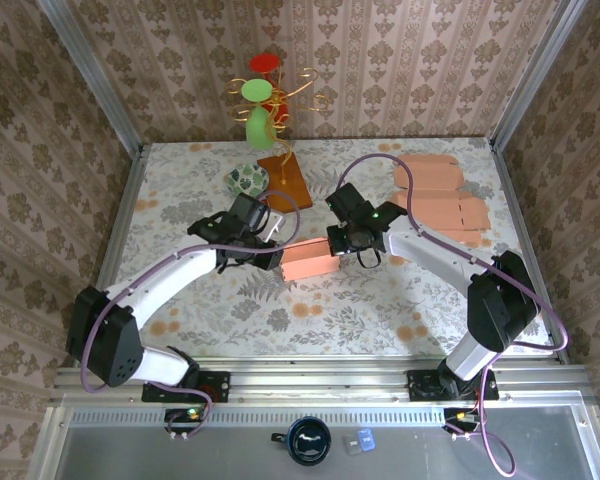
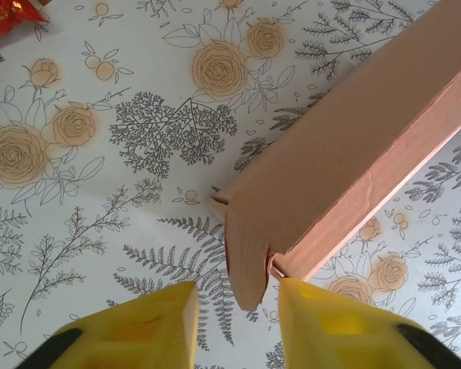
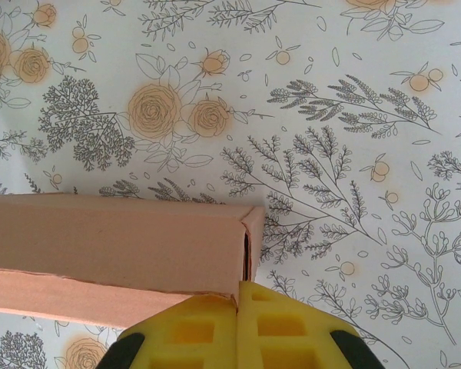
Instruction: Fold the paper box
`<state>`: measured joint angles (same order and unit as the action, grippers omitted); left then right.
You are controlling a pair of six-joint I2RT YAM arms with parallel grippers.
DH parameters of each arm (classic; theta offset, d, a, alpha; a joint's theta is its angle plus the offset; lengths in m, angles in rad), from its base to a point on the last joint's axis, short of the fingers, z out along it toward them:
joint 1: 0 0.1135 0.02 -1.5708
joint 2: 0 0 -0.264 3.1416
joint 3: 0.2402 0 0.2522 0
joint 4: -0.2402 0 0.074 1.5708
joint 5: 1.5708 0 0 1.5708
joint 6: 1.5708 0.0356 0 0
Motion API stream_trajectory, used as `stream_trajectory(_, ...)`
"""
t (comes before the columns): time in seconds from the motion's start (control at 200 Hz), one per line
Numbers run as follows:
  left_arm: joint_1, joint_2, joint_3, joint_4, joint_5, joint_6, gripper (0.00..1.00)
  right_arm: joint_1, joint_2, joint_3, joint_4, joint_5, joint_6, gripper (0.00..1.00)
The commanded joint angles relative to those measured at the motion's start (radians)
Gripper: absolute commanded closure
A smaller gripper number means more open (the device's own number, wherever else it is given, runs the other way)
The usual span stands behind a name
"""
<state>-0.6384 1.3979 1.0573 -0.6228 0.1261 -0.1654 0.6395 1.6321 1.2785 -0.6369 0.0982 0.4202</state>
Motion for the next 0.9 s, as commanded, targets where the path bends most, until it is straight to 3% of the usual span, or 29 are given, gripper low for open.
stream_trajectory(0.0,0.008,0.007,0.029,0.000,-0.007,-0.019,0.70,0.006,0.021,0.024,-0.038,0.010,0.013,1.00)
stream_trajectory(0.33,0.008,0.038,0.047,0.000,-0.004,-0.054,0.81,0.007,0.020,0.024,-0.040,0.014,0.022,1.00)
stream_trajectory(0.895,0.010,0.109,0.145,-0.160,-0.001,-0.385,1.00,0.032,0.022,0.012,-0.031,0.052,0.096,1.00)
